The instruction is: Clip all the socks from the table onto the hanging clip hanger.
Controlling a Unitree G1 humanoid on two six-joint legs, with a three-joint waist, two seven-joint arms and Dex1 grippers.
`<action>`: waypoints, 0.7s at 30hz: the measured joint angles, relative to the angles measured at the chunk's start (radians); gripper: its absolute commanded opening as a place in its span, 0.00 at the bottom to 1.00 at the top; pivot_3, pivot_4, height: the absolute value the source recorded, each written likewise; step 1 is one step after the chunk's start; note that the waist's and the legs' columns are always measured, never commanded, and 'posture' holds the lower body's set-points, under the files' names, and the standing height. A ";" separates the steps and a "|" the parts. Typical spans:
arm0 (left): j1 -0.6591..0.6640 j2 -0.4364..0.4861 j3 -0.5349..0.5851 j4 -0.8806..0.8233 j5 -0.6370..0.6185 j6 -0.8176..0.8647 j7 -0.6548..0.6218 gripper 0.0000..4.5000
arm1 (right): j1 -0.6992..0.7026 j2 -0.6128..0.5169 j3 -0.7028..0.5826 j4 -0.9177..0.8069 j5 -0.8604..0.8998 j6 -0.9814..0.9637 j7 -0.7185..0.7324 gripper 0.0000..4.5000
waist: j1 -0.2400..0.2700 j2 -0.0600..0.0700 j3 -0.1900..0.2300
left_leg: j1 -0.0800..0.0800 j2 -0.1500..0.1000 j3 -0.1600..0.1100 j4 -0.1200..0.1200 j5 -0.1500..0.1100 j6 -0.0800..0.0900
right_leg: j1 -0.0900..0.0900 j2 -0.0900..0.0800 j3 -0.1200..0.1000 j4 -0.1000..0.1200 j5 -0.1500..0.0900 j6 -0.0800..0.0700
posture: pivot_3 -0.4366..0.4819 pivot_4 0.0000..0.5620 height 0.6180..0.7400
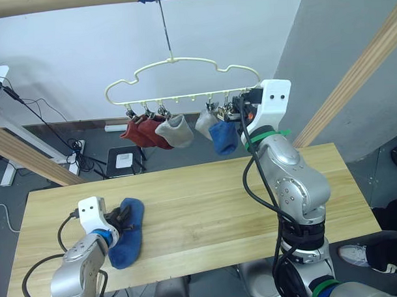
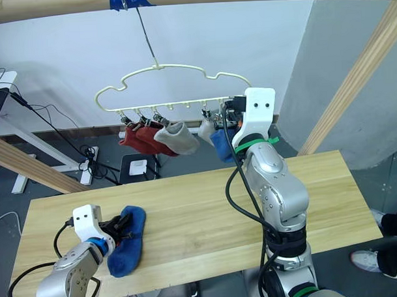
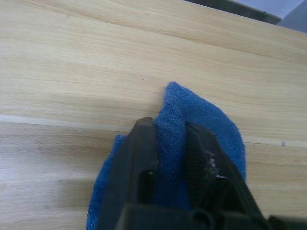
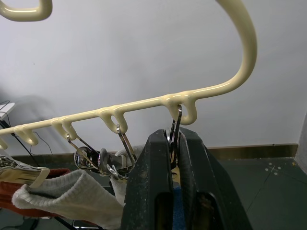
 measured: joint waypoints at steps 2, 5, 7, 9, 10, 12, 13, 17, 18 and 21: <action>0.008 -0.007 -0.006 -0.016 -0.018 0.001 -0.022 0.01 | 0.000 0.000 0.000 0.000 0.000 0.000 0.000 0.00 | 0.000 0.000 0.000 | 0.000 0.000 0.000 0.000 0.000 0.000 | 0.000 0.000 0.000 0.000 0.000 0.000 | 0.20 0.46 1.00; -0.005 -0.005 -0.066 -0.064 -0.040 -0.016 -0.099 0.01 | 0.000 0.000 -0.002 0.000 -0.001 0.000 -0.001 0.00 | 0.001 0.000 0.000 | -0.001 0.000 0.000 0.000 0.000 0.000 | 0.000 0.000 0.000 0.000 0.000 0.000 | 0.20 0.46 1.00; -0.046 0.015 -0.152 -0.134 -0.040 -0.039 -0.175 0.01 | 0.000 0.000 -0.003 0.001 -0.003 0.001 -0.002 0.00 | 0.006 0.000 0.000 | -0.001 -0.001 -0.001 0.000 0.000 0.000 | 0.000 0.000 -0.001 -0.001 0.000 0.000 | 0.19 0.47 1.00; -0.103 0.032 -0.245 -0.198 -0.035 -0.073 -0.246 0.01 | 0.000 0.000 -0.002 0.001 -0.003 0.001 -0.002 0.00 | 0.003 0.000 0.000 | -0.001 -0.001 0.001 0.000 0.000 0.000 | 0.000 0.000 0.001 -0.001 0.000 0.001 | 0.19 0.47 1.00; -0.133 0.035 -0.284 -0.219 -0.029 -0.091 -0.273 0.01 | -0.001 0.000 -0.001 0.000 -0.003 0.001 -0.002 0.00 | -0.001 0.000 0.000 | -0.001 -0.001 0.001 0.000 0.000 0.000 | 0.000 0.000 0.001 -0.001 0.000 0.001 | 0.17 0.47 1.00; -0.221 0.031 -0.378 -0.229 -0.009 -0.122 -0.325 0.01 | -0.006 -0.001 -0.006 -0.001 -0.004 0.003 -0.003 0.00 | -0.002 0.000 0.000 | -0.001 -0.002 0.002 -0.001 0.000 0.000 | 0.000 0.001 0.001 -0.001 0.000 0.001 | 0.17 0.47 1.00; -0.254 0.023 -0.417 -0.239 -0.004 -0.135 -0.345 0.01 | -0.009 -0.001 -0.004 -0.001 -0.004 0.004 -0.002 0.00 | -0.004 0.000 0.000 | -0.001 -0.002 0.002 -0.001 0.000 0.000 | 0.000 0.002 0.001 -0.002 0.000 0.000 | 0.17 0.47 1.00; -0.306 0.013 -0.492 -0.236 0.030 -0.193 -0.382 0.01 | -0.014 -0.002 -0.005 -0.011 -0.003 0.013 -0.003 0.00 | -0.019 0.000 0.000 | 0.000 -0.001 0.001 -0.002 0.000 0.000 | 0.000 0.003 0.001 -0.002 0.000 0.000 | 0.17 0.47 1.00; -0.331 0.009 -0.512 -0.208 0.058 -0.224 -0.390 0.01 | -0.016 -0.002 -0.008 -0.014 -0.003 0.016 -0.003 0.00 | -0.018 0.000 0.000 | 0.000 -0.001 0.001 -0.002 0.000 0.000 | 0.000 0.003 0.001 -0.001 0.000 0.000 | 0.17 0.47 1.00; -0.414 -0.050 -0.543 -0.120 0.127 -0.311 -0.365 0.01 | -0.017 -0.002 -0.009 -0.018 -0.005 0.024 -0.004 0.00 | -0.017 0.000 0.000 | -0.001 -0.002 0.001 0.000 0.000 0.000 | 0.001 0.001 0.001 -0.001 0.001 0.001 | 0.15 0.46 1.00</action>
